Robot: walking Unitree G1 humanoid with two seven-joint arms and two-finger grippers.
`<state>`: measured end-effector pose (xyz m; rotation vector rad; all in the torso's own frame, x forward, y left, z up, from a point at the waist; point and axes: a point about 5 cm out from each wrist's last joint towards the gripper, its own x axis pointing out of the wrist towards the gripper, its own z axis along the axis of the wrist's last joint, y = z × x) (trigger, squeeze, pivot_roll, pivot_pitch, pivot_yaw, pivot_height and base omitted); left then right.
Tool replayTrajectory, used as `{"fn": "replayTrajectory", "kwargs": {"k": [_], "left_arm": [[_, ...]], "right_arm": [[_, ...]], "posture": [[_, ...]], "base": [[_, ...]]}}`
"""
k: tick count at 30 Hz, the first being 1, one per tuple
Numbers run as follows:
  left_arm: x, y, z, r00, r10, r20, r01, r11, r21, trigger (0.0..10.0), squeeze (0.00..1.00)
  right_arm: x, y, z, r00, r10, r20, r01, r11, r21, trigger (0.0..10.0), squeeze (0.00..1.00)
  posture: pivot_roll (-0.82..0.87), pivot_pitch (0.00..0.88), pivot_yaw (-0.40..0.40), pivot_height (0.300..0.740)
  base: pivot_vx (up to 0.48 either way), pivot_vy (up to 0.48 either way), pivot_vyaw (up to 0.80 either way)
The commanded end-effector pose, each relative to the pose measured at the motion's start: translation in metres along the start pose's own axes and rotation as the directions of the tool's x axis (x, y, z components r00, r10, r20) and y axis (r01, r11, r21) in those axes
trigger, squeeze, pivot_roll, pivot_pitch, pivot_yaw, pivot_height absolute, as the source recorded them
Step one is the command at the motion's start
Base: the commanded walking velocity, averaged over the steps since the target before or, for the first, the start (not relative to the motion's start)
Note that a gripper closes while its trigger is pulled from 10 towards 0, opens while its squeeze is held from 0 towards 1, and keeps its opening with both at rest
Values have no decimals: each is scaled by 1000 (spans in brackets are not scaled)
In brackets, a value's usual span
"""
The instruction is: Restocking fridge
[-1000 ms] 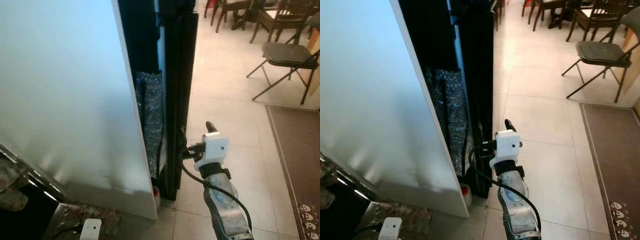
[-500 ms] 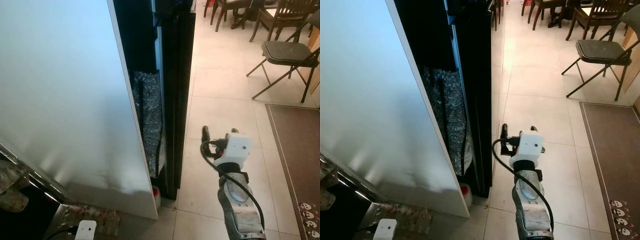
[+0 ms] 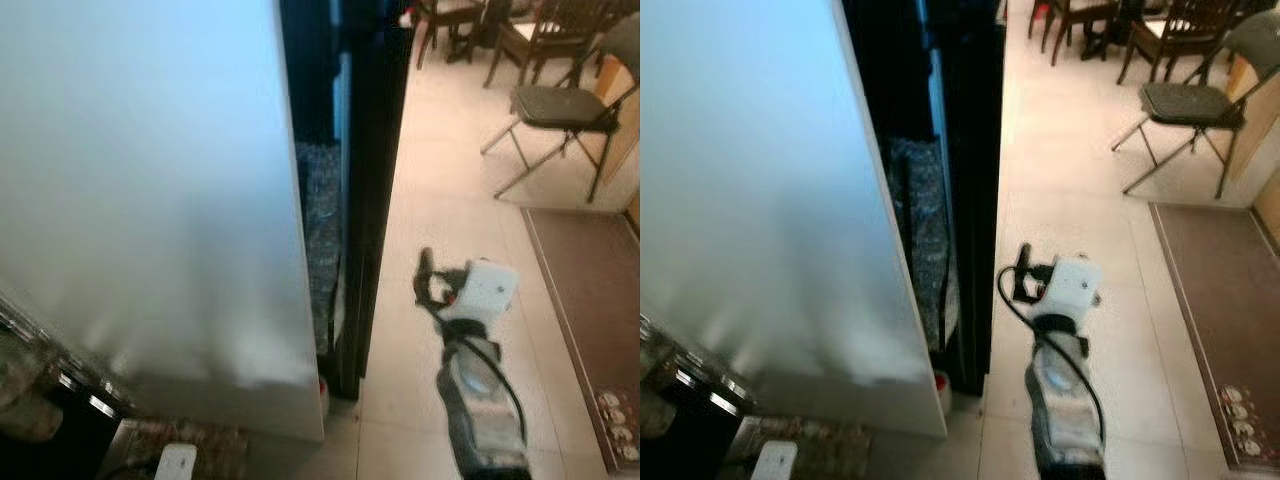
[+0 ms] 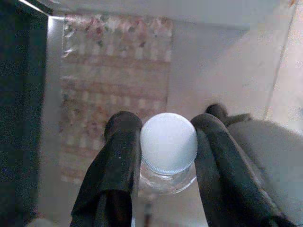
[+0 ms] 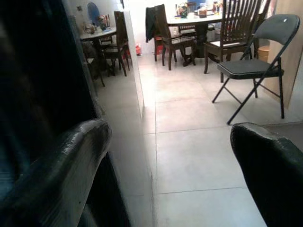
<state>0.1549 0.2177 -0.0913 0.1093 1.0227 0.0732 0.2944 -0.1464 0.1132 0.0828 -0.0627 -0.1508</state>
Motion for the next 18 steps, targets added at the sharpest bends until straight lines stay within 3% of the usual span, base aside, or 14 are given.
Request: {"fn": "replayTrajectory", "kwargs": {"k": [1,8,14,18], "left_arm": [[0,3,0,1000,8,0,-8,1000,2,10000,0],[1,3,5,1000,0,11,0,1000,11,10000,0],[5,-7,33,998,-16,59,15,1000,9,10000,0],[6,-10,38,998,-21,63,20,1000,9,10000,0]], "right_arm": [[3,2,8,1000,-5,23,4,1000,3,10000,0],[5,3,10,1000,-6,24,6,1000,11,10000,0],[3,1,9,1000,-14,22,14,1000,1,10000,0],[3,0,9,1000,-15,18,16,1000,-19,10000,0]], "posture": [[-128,24,110,740],[-128,26,111,740],[-131,28,110,740],[-132,28,110,740]], "base": [[0,375,0],[0,54,0],[0,0,0],[0,0,0]]}}
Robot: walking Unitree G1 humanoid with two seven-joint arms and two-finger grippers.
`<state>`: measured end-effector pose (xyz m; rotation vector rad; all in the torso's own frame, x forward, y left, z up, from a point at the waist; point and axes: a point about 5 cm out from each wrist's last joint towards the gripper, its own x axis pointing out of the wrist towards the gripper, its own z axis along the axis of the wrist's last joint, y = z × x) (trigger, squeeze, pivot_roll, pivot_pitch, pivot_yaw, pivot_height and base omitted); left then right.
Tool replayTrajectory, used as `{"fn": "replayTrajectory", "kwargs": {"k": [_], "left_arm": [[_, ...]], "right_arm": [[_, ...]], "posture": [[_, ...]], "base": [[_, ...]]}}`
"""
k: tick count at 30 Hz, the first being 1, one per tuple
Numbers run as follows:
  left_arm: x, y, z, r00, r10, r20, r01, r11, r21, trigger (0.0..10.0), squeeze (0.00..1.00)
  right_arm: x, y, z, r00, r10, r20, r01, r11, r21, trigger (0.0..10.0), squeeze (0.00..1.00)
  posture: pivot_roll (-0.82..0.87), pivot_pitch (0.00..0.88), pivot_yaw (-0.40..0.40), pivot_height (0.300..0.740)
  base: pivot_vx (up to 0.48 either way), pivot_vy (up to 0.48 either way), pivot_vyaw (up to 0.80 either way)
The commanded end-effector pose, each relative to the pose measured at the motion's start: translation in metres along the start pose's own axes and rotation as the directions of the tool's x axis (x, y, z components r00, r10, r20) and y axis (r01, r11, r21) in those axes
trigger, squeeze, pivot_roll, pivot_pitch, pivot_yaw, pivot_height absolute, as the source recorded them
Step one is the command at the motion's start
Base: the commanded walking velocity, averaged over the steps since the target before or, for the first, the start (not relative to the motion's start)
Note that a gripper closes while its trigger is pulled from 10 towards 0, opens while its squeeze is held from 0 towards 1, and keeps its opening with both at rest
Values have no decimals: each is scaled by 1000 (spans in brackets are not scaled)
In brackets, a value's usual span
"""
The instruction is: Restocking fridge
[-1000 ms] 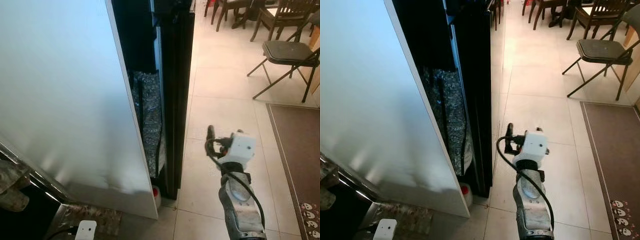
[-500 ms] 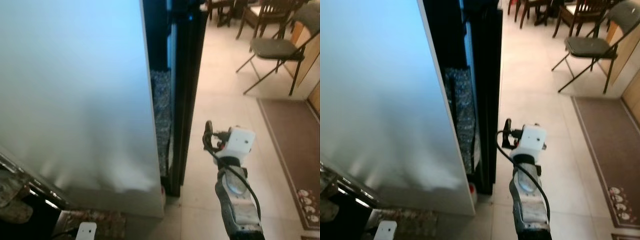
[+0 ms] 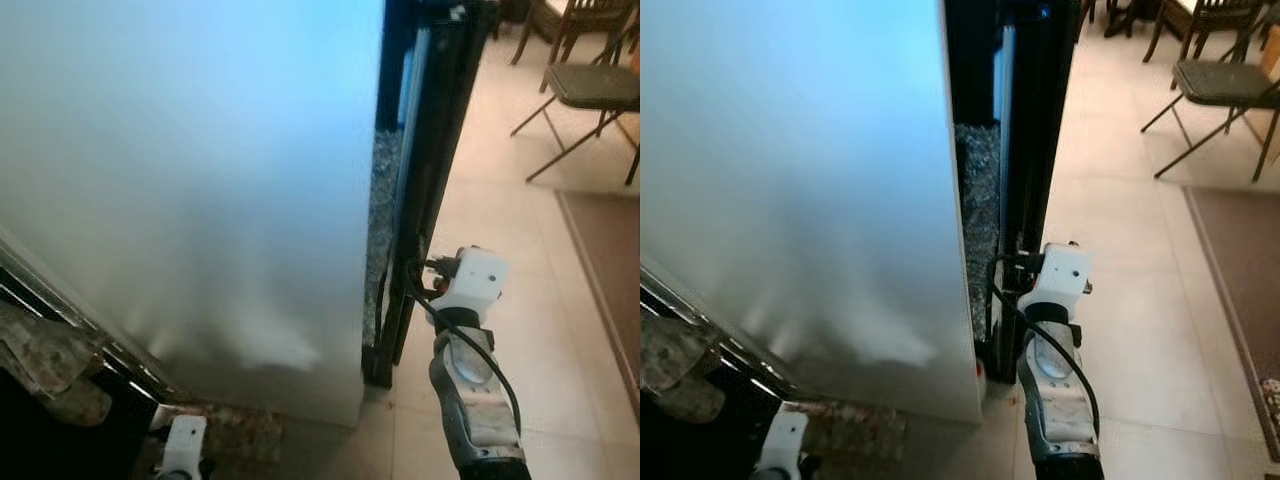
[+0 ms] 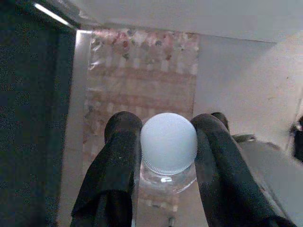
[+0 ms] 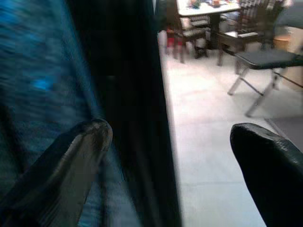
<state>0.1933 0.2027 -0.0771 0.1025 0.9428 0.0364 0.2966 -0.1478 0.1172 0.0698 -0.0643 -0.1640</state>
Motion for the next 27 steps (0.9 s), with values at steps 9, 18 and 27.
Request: {"fn": "replayTrajectory", "kwargs": {"k": [9,18,27], "left_arm": [[2,-1,7,1000,8,-1,-8,1000,-2,10000,0],[-4,3,-18,999,11,-36,-11,1000,2,10000,0],[-8,8,-35,998,17,-63,-17,1000,-3,10000,0]], "right_arm": [[2,-5,5,1000,-19,11,19,1000,-9,10000,0],[3,-5,6,1000,-13,10,13,1000,-13,10000,0],[2,-4,5,1000,1,10,-1,1000,-14,10000,0]], "posture": [[-132,29,107,740],[-134,28,106,740],[-132,29,99,740]], "base": [[0,0,0],[150,0,0],[312,0,0]]}}
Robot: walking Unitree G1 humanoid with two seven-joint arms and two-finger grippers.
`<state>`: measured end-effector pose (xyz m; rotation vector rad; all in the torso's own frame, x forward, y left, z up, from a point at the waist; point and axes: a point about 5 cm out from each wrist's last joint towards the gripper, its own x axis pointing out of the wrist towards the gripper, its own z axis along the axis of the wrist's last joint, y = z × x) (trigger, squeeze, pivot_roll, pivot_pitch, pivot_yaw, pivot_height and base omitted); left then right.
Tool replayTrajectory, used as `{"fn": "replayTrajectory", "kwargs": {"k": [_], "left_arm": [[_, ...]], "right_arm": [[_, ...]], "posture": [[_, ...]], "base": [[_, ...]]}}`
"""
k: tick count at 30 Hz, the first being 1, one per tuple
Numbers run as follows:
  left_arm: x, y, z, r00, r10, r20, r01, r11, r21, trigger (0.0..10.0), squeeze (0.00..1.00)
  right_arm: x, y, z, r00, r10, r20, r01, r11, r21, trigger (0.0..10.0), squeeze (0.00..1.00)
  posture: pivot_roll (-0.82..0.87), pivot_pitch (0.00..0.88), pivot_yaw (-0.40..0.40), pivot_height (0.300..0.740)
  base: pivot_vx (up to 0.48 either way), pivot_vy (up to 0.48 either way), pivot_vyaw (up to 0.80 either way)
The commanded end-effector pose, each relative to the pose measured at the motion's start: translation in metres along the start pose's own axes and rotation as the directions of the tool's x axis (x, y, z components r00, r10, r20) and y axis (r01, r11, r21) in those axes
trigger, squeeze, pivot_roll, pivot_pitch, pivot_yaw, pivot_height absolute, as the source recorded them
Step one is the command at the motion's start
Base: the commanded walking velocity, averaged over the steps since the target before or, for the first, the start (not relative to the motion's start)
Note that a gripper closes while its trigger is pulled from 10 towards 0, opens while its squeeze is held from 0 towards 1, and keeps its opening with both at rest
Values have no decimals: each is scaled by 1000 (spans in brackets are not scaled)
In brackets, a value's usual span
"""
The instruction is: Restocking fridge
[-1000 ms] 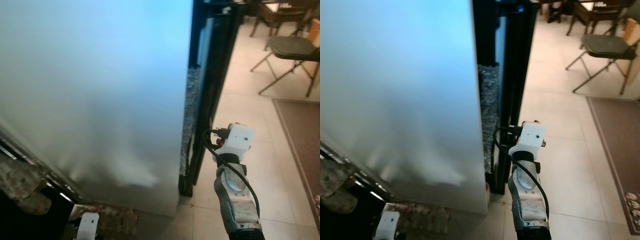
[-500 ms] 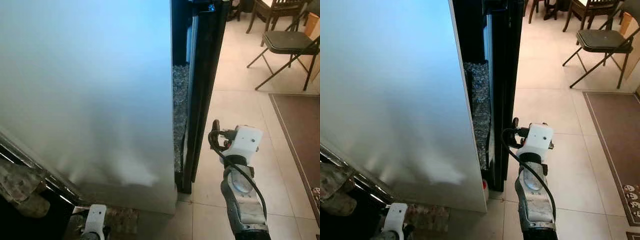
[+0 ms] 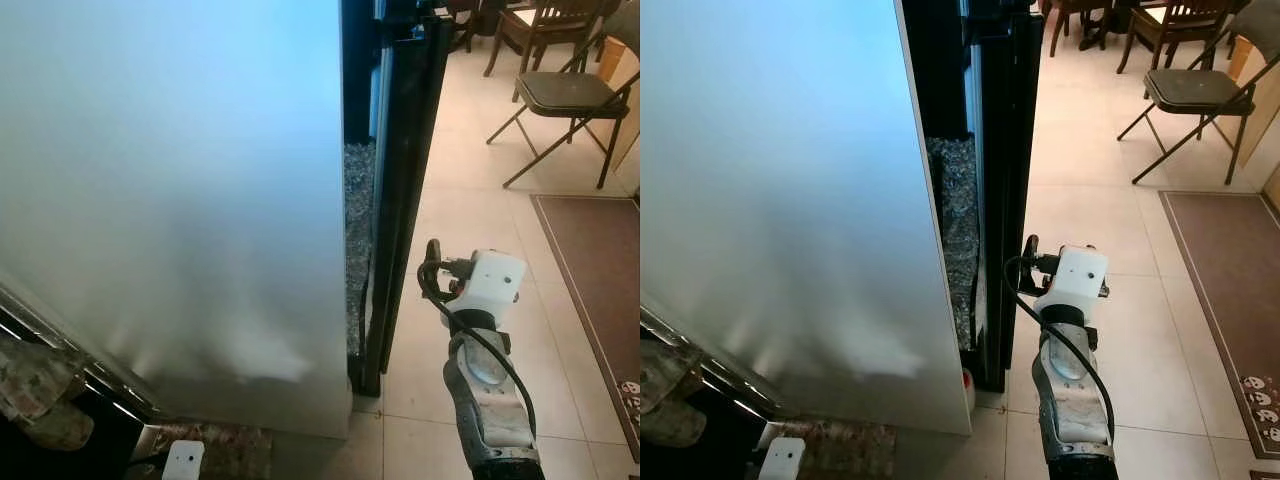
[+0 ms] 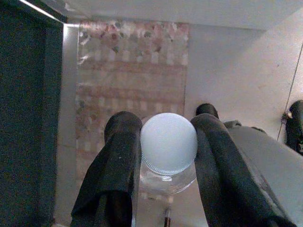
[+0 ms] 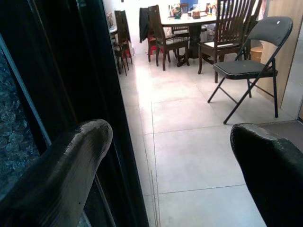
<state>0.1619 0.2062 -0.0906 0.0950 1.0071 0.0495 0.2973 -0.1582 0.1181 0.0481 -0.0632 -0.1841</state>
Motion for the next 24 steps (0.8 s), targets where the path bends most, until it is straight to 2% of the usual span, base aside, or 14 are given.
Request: {"fn": "replayTrajectory", "kwargs": {"k": [1,6,8,11,13,17,24], "left_arm": [[-1,7,-2,1000,12,1,-12,1000,6,10000,0],[-2,5,-7,1000,10,-2,-10,1000,5,10000,0],[-2,4,-8,1000,9,-2,-9,1000,6,10000,0],[-2,6,-7,1000,12,-1,-12,1000,0,10000,0],[-2,6,-7,1000,13,-1,-13,1000,-2,10000,0],[-3,8,-9,1000,14,-9,-14,1000,-1,10000,0],[-4,12,-16,999,21,-25,-21,1000,-1,10000,0]], "right_arm": [[0,6,4,1000,21,9,-21,1000,8,10000,0],[0,6,5,999,30,13,-30,1000,0,10000,0],[0,6,5,999,37,14,-37,999,-6,10000,0],[-1,7,6,998,61,25,-59,996,-62,10000,0],[-3,9,6,998,62,27,-61,997,-56,10000,0],[-7,8,8,998,32,53,-26,994,-109,10000,0],[-18,14,5,998,59,33,-55,993,-102,10000,0]], "posture": [[-132,29,99,740],[-135,31,94,740],[-137,33,90,740],[-136,33,87,740],[-138,34,86,740],[-136,35,87,740],[-138,37,88,740]], "base": [[334,0,0],[316,0,0],[0,0,0],[0,0,0],[0,0,0],[0,0,0],[0,0,0]]}}
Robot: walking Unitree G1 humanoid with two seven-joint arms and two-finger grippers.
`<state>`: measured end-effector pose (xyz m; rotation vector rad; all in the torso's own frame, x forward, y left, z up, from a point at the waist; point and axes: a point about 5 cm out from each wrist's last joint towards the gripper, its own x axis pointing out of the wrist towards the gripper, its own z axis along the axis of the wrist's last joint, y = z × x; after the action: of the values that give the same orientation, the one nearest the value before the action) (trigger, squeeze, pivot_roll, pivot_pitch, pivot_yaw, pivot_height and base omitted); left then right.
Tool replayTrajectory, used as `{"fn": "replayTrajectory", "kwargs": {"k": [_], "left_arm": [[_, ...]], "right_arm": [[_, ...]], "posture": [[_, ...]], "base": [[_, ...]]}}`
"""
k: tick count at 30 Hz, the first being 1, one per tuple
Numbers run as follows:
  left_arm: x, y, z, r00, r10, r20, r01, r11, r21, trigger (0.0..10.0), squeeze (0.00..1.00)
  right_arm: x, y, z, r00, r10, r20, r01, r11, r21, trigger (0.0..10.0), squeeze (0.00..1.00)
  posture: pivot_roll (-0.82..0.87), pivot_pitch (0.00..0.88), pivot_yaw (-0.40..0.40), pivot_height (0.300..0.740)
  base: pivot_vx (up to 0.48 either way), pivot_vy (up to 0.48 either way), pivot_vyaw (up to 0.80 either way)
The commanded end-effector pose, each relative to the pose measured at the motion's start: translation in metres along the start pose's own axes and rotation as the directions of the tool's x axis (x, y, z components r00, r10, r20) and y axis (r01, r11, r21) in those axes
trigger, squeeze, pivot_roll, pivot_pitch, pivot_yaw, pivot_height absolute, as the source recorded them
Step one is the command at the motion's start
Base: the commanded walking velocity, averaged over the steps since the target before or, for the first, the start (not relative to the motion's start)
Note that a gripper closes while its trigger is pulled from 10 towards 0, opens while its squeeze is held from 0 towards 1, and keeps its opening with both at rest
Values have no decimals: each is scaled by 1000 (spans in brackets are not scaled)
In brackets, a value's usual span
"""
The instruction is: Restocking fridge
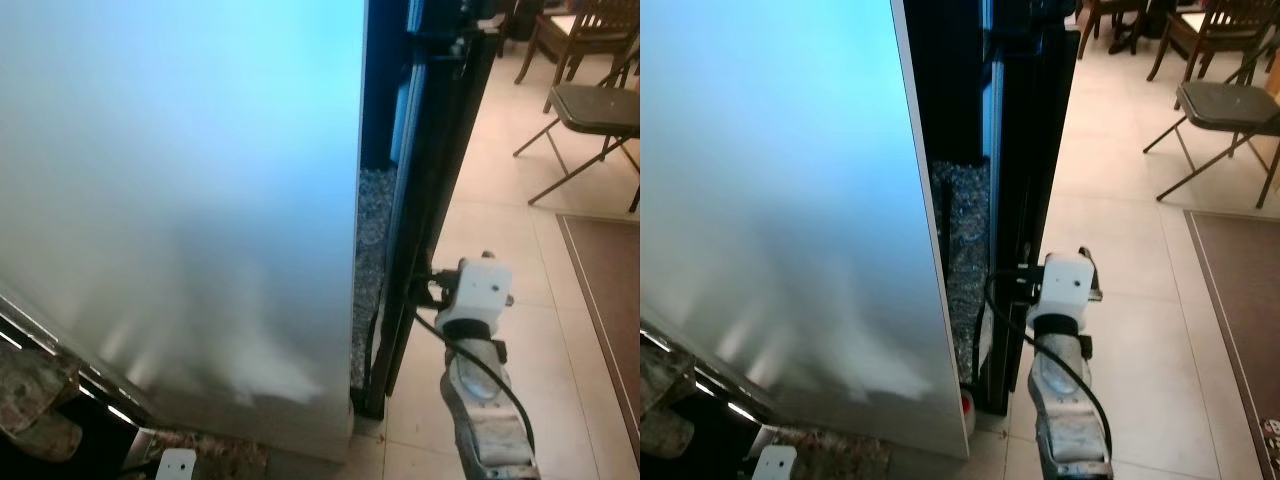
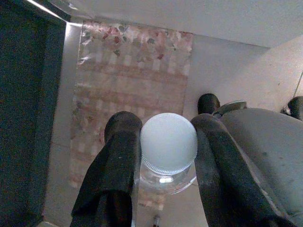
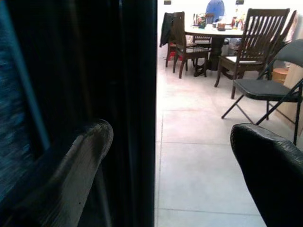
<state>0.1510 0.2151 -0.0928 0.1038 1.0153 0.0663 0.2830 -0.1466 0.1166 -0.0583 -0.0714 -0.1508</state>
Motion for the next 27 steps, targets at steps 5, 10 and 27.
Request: {"fn": "replayTrajectory", "kwargs": {"k": [5,10,27], "left_arm": [[-3,6,-13,999,7,-34,-7,1000,1,10000,0],[-2,-2,-11,999,-1,-34,1,1000,4,10000,0],[3,-15,8,1000,-20,-4,20,1000,6,10000,0]], "right_arm": [[-5,6,4,1000,18,0,-18,1000,-18,10000,0],[-4,11,4,998,59,-12,-60,998,-28,10000,0],[12,22,2,977,211,-42,-212,977,-31,10000,0]], "posture": [[-139,38,90,740],[-141,37,89,740],[-141,36,93,740]], "base": [[0,0,0],[0,0,0],[0,0,0]]}}
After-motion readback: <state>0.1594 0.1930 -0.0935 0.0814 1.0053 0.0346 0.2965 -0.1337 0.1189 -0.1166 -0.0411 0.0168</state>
